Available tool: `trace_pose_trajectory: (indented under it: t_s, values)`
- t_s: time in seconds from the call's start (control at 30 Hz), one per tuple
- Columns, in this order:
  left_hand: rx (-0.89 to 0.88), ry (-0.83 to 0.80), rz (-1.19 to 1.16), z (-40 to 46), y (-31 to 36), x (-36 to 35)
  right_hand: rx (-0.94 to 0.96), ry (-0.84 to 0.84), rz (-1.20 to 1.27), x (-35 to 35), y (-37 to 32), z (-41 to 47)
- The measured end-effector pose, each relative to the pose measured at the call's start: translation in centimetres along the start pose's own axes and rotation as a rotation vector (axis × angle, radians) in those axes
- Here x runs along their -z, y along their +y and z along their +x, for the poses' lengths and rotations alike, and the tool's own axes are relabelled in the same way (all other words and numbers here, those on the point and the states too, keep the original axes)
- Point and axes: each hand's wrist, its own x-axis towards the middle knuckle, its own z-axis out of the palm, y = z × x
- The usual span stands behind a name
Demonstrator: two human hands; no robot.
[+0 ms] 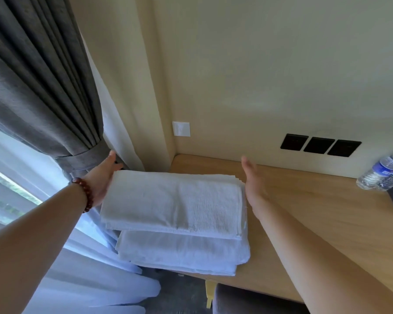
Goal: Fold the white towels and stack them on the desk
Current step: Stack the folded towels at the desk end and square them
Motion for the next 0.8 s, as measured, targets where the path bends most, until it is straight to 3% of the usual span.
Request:
trace_pose_trajectory:
  t_s: [0.1,0.17,0.23,0.4,0.53,0.6,0.67,0.8]
  values:
    - [-0.093,0.177,0.280,0.4,-0.2,-1.2,0.461,0.070,-0.438,-1.2,-1.4,-1.8]
    - [-0.227,0.329,0.692,1.3,-1.0,-1.3,0.799,0.116,-0.850,-3.4,-0.9,-5.1]
    - [-0.325,0.421,0.912,1.4,-1.4,-2.1,0.979,0.097,-0.999,-6.0,0.5,-7.0]
    - [-0.616,0.566,1.277,-0.2,-1.5,-2.9,0.687,-0.038,-1.226,-7.5,4.1,-3.9]
    - [-0.880,0.493,1.534,-2.6,-1.5,-4.6,0.567,-0.125,-1.250,-6.4,4.0,-0.8]
    - [-0.928,0.429,1.652,-3.5,-2.7,-6.3,0.533,-0.145,-1.244,-6.5,2.8,0.2]
    - [-0.864,0.372,1.731,-3.6,-3.9,-7.7,0.510,-0.168,-1.250,-6.7,2.2,1.1]
    - [-0.590,0.228,1.663,-1.7,-3.6,-8.0,0.508,-0.194,-1.253,-7.2,2.6,1.1]
